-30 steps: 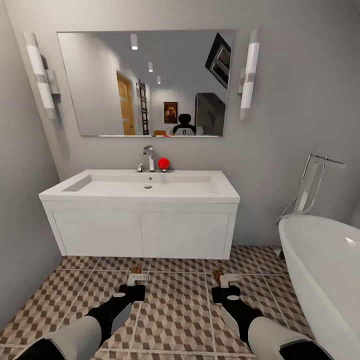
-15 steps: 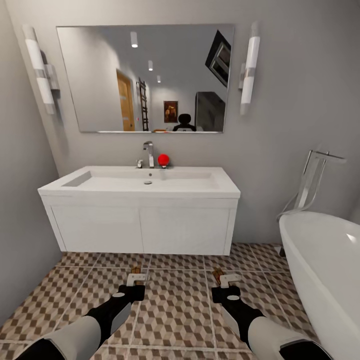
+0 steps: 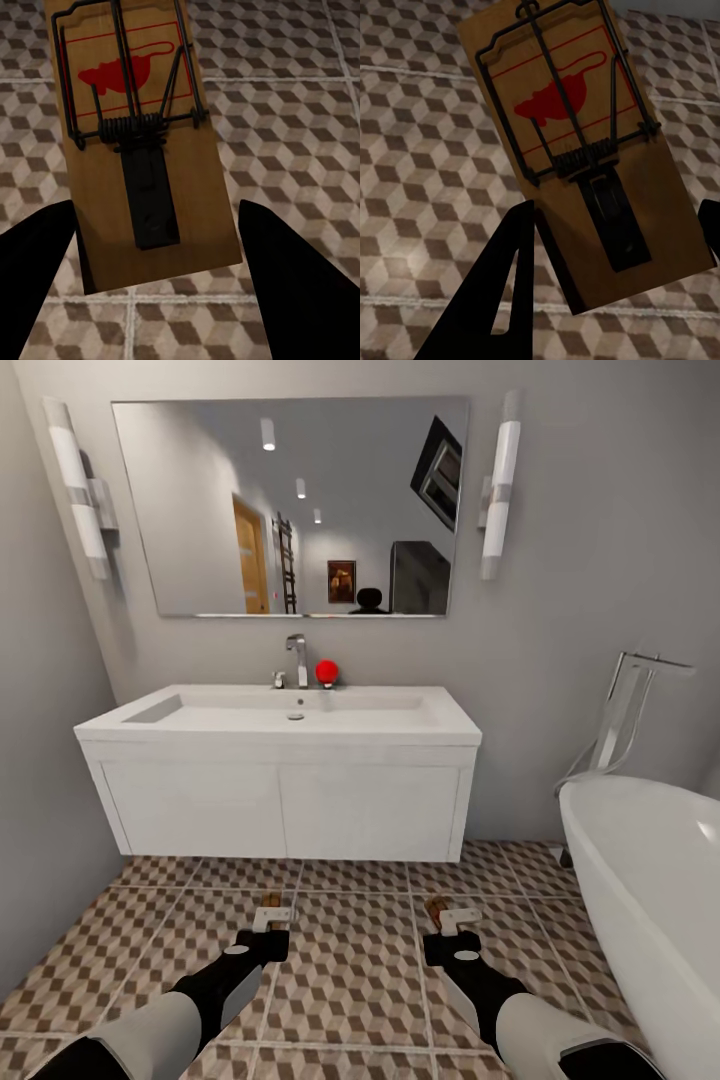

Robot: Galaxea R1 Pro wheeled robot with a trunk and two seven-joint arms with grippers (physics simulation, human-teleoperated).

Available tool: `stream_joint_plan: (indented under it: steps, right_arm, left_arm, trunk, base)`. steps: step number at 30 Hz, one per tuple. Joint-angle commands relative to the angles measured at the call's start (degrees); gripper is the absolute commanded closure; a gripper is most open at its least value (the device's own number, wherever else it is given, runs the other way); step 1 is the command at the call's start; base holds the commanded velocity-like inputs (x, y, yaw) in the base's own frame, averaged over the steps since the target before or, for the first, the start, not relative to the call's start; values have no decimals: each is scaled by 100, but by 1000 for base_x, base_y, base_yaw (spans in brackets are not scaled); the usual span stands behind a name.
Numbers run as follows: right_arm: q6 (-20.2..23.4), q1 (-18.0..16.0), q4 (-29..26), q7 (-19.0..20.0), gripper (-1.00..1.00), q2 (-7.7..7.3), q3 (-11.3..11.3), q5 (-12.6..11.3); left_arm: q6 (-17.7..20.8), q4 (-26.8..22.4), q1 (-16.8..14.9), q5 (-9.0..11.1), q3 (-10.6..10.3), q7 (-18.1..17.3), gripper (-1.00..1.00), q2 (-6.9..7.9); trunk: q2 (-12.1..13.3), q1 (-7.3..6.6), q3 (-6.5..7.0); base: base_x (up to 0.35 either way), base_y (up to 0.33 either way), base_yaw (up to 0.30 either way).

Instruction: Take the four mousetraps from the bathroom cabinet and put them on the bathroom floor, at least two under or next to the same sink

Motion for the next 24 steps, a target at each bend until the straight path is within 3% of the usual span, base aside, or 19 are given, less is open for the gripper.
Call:
stream_joint_plan:
  steps: [1, 24]
  right_arm:
    - [-17, -5, 7, -24, 100, 1, 42, -26]
    - [-133, -5, -45, -24, 100, -6, 48, -24]
  left_arm:
    - [0, -5, -4, 42, -49, 34, 100, 2]
    - [3, -5, -4, 35, -56, 34, 100, -6]
  trunk:
    - [-44, 21, -24]
    - [-967, 527, -437]
  base:
    - [0, 0, 0]
    - [0, 0, 0]
